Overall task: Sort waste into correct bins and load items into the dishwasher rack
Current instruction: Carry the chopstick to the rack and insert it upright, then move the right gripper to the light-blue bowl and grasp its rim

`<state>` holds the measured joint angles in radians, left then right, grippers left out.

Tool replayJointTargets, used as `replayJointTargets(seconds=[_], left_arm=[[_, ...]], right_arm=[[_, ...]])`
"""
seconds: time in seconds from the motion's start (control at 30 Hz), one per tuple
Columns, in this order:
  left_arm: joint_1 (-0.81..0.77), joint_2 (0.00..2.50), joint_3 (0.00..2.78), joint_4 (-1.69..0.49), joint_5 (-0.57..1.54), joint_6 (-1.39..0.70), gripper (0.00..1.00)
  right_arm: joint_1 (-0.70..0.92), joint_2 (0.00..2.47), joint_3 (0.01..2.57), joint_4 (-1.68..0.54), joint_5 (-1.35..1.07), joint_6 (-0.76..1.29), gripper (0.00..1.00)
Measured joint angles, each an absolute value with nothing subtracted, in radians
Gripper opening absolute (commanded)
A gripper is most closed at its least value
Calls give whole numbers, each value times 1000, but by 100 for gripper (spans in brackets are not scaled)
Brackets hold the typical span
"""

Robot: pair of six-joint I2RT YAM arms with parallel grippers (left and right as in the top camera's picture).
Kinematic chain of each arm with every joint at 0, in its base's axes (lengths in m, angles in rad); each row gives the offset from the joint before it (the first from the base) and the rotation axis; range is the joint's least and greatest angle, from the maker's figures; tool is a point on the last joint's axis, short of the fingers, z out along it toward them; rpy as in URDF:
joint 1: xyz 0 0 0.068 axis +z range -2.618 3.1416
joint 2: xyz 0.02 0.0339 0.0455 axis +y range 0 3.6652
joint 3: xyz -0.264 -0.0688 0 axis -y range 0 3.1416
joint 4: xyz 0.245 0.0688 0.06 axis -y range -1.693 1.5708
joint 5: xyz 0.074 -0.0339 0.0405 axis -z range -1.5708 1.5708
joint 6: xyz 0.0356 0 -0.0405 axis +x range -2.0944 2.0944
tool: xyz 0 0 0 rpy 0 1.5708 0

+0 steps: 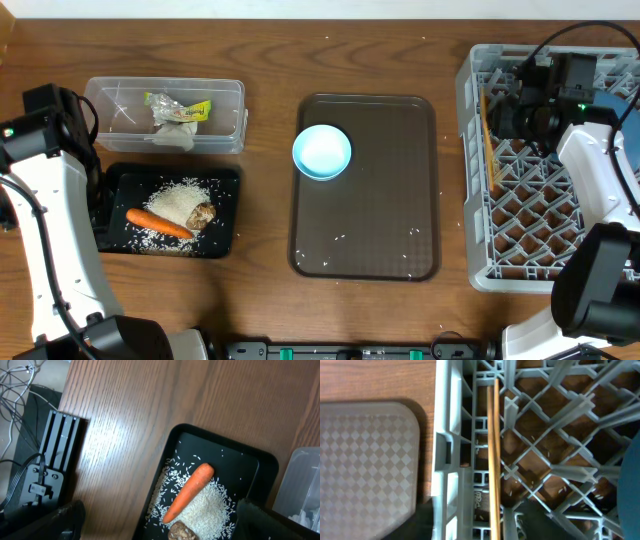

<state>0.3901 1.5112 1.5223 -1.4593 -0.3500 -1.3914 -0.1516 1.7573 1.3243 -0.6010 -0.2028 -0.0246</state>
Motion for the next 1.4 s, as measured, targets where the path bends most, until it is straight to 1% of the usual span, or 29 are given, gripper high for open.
replayJointTargets(seconds=[0.2, 0.3, 0.37, 0.47, 0.57, 0.73, 0.87, 0.97, 1.1, 1.27, 1.4], left_arm=[[390, 1511, 1522, -1459, -350, -1391, 98], [390, 1511, 1522, -1459, -350, -1391, 98], [390, 1511, 1522, -1459, -350, -1391, 98], [390, 1511, 1522, -1459, -350, -1391, 98], [390, 1511, 1522, -1459, -350, -1391, 98], [390, 1511, 1522, -1459, -350, -1391, 98], [390, 1511, 1522, -1459, -350, -1391, 98], [390, 1511, 1522, -1459, -350, -1391, 98], [390, 1511, 1522, -1459, -350, -1391, 98], [390, 1511, 1522, -1459, -350, -1391, 98], [390, 1511, 1522, -1459, -350, -1391, 98]], right_arm=[[-152, 1757, 1324, -607, -208, -18, 61], [-151, 1754, 1324, -627, -236, -8, 65], [-151, 1744, 1324, -637, -267, -5, 72], [-136, 1692, 1324, -640, -319, 5, 86], [-92, 1602, 1324, -638, -372, 4, 92], [65, 1485, 1324, -620, -419, 5, 91], [229, 1494, 1325, -576, -398, 24, 94], [368, 1548, 1325, -525, -342, 42, 95], [511, 1656, 1325, -456, -300, 49, 95], [646, 1796, 1325, -389, -256, 55, 87], [726, 1890, 1325, -367, -189, 61, 86]])
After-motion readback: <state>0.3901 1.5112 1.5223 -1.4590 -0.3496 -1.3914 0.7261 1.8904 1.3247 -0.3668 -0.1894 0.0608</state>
